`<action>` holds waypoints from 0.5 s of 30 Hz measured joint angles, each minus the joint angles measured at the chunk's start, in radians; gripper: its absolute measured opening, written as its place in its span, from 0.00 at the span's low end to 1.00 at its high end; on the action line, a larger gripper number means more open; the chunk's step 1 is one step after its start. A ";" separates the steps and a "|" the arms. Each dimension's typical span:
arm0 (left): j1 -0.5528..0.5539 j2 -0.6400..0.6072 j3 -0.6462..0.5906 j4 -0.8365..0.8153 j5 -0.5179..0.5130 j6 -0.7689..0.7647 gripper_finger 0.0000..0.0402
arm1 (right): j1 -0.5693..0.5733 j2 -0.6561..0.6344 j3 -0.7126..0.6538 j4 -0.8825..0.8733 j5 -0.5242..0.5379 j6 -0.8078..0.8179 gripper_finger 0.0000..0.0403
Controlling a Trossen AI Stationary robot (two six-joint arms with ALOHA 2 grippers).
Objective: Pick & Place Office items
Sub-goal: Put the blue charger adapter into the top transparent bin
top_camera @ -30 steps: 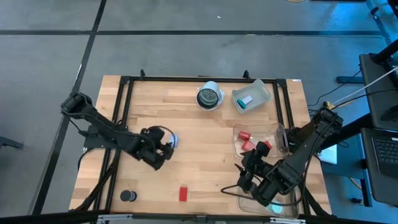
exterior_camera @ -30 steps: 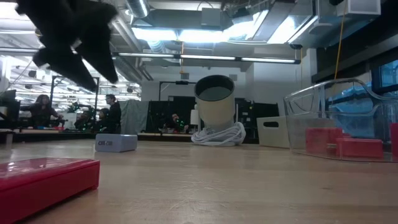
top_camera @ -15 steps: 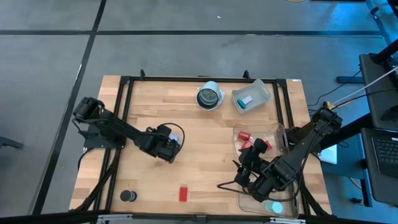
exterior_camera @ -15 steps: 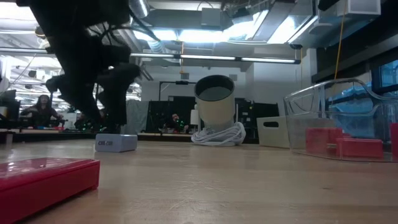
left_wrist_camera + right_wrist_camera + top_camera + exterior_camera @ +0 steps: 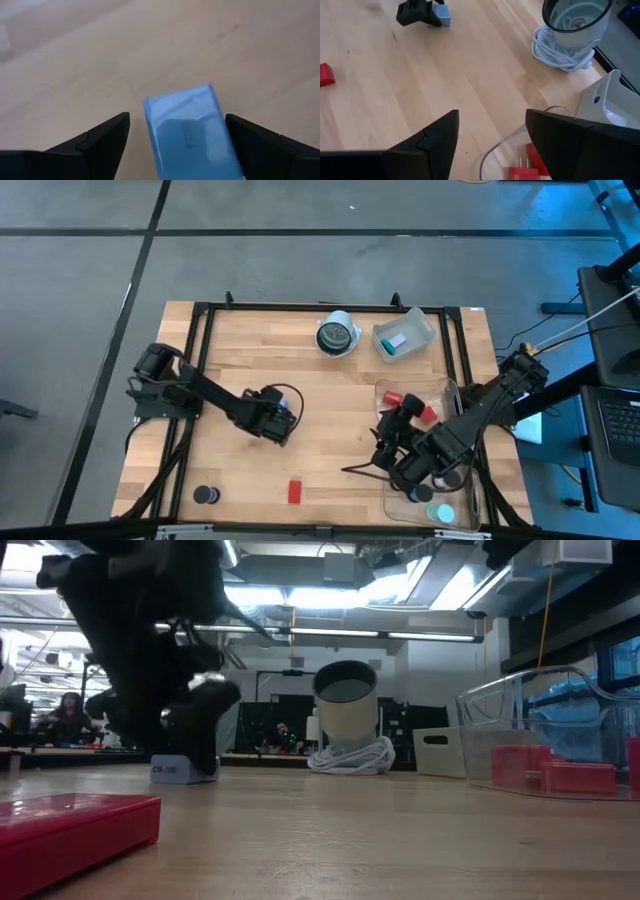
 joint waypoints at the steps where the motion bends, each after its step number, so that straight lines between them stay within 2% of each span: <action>1: 0.000 0.012 0.000 0.001 0.009 0.000 0.81 | -0.004 0.000 0.000 0.000 0.000 -0.007 0.58; 8: -0.017 0.037 0.001 0.001 -0.014 -0.040 0.78 | -0.034 0.000 0.000 0.000 0.003 -0.031 0.58; 15: -0.036 -0.018 -0.001 -0.005 -0.002 0.031 0.58 | -0.048 0.000 0.000 0.001 0.003 -0.030 0.58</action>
